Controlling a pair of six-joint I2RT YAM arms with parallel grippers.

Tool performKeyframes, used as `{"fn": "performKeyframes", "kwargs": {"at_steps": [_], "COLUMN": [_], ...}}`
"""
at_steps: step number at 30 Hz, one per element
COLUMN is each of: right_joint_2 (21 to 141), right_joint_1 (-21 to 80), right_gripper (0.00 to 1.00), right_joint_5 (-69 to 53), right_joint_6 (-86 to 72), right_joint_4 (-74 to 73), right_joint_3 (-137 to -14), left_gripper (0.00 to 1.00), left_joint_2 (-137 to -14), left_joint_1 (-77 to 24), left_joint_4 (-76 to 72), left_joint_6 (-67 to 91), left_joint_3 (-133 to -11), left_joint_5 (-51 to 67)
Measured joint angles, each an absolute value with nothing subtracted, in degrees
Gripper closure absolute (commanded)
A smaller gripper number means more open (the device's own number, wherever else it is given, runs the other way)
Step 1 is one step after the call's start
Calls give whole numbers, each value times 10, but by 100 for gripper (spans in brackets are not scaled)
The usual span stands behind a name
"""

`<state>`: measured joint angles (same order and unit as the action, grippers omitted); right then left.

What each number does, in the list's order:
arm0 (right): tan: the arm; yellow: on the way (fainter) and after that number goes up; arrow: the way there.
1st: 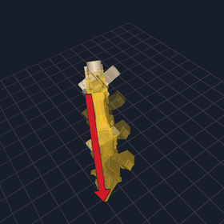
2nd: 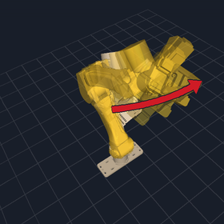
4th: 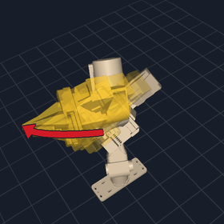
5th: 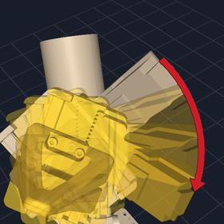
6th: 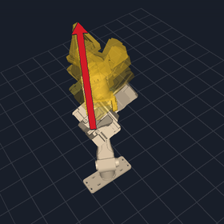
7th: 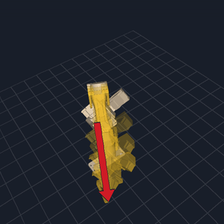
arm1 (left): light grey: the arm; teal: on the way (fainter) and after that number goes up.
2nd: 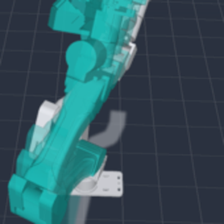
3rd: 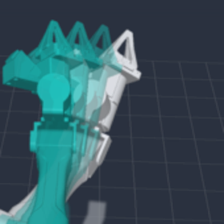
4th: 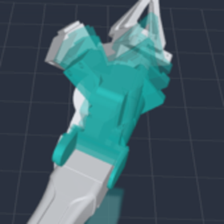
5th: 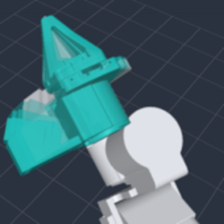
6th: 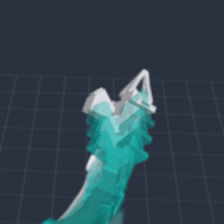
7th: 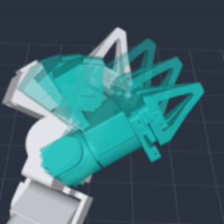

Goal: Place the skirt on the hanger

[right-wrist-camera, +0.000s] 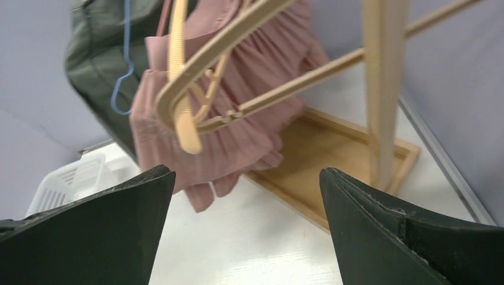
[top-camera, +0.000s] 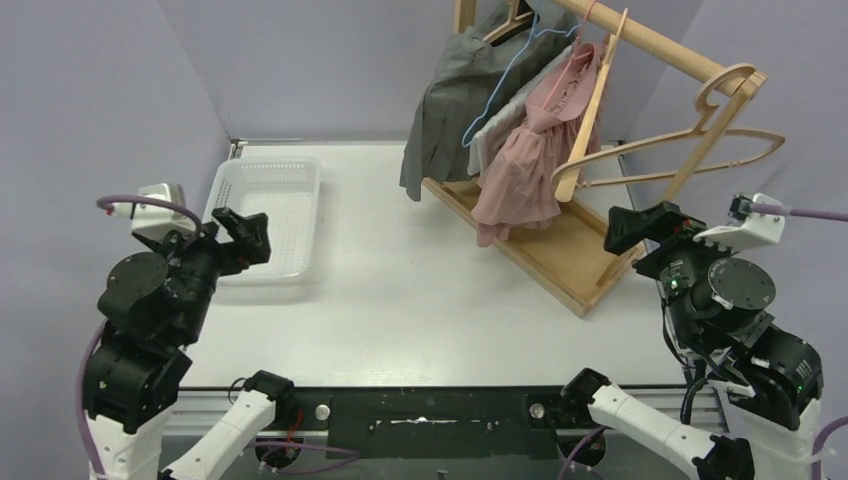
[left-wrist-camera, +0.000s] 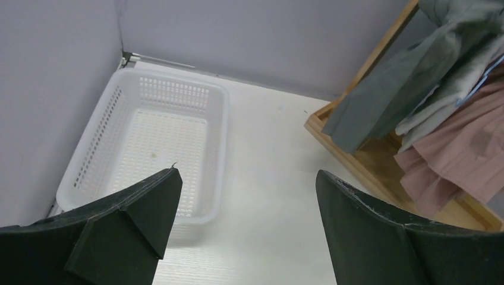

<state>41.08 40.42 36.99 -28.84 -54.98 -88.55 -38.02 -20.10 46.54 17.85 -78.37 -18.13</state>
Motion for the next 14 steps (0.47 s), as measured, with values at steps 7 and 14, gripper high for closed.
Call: {"fn": "performKeyframes", "kwargs": {"at_steps": [7, 14], "right_joint_2": [366, 347], "right_joint_1": [376, 331], "right_gripper": [2, 2], "right_joint_5": [436, 452], "right_joint_6": [-327, -319], "right_joint_4": [-619, -646], "right_joint_3": [-867, -893], "left_gripper": [16, 16], "left_joint_2": [-379, -372], "left_joint_1": [-201, -201], "left_joint_4": [538, 574], "left_joint_6": [195, 196], "left_joint_3": [-874, -915], "left_joint_5": [-235, -250]}}
